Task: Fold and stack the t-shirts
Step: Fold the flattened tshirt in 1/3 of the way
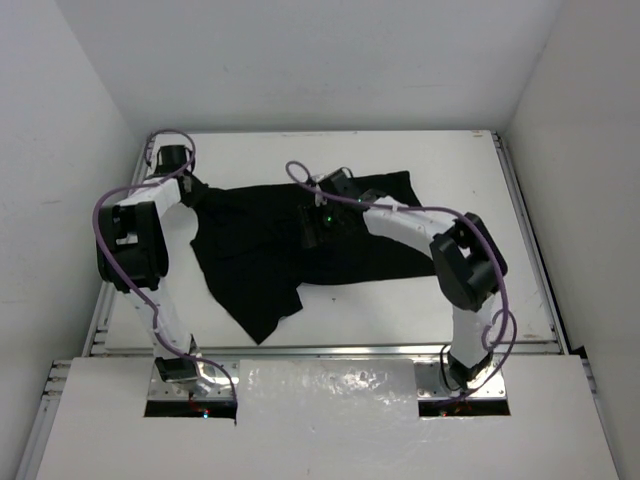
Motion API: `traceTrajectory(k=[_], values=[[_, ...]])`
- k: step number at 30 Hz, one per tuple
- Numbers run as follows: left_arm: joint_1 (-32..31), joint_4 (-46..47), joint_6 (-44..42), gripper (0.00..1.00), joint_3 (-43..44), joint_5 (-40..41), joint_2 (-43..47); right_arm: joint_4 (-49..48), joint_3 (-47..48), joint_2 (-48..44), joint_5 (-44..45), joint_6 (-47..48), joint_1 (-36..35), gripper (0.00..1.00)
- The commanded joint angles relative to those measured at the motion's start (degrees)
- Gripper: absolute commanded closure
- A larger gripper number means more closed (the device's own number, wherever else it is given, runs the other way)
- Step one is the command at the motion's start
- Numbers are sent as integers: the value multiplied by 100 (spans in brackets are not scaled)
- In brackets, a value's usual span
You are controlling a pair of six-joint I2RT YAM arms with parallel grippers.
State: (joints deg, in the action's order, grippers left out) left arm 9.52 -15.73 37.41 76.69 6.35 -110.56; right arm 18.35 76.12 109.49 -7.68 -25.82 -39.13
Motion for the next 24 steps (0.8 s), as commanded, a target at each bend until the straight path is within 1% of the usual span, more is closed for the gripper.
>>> traceTrajectory(k=[1,2,3,4,6,8,10,11,12,13,14,15,16,18,19,21,22,23,24], values=[[68,-71,56,100,-329,147,429,300,929,361,354,-46,703,28],[68,-36,82,100,-478,173,456,423,1166,519,399,102,775,28],[68,-36,100,100,-540,182,483,772,1447,877,434,156,863,28],[68,-44,126,100,-601,209,474,906,1920,1037,478,209,1003,28],[111,-167,214,100,-593,410,396,1013,2248,1336,539,341,1223,28],[260,-177,249,93,-541,315,316,908,2320,1460,461,490,1373,27],[322,-159,249,81,-427,183,290,829,2495,1680,435,639,1575,27],[314,-115,232,64,-418,148,368,776,2705,1794,347,840,1680,27],[296,-19,232,55,-444,43,421,854,2898,2134,416,903,1733,27],[253,69,249,38,-409,42,456,1168,3144,2338,486,973,1777,27],[235,35,267,34,-365,51,448,1284,3520,2531,470,983,1882,28],[217,8,258,32,-226,68,413,1372,3655,2838,522,965,1927,28],[200,-27,250,30,-155,33,352,1565,3769,2954,557,861,1979,28],[199,-132,197,30,109,-55,62,1584,3736,3017,575,729,2111,28],[191,-80,171,32,179,-133,-61,1410,3596,2973,549,650,2155,28],[156,60,127,37,416,-448,-447,1373,3428,2964,496,483,2287,27],[121,52,92,43,565,-529,-814,1417,3427,2990,461,438,2401,27],[68,-78,22,47,1089,-538,-1035,1478,3453,3025,435,368,2463,27],[-45,-376,-31,59,1355,-486,-1246,1618,3480,3069,426,220,2524,26]])
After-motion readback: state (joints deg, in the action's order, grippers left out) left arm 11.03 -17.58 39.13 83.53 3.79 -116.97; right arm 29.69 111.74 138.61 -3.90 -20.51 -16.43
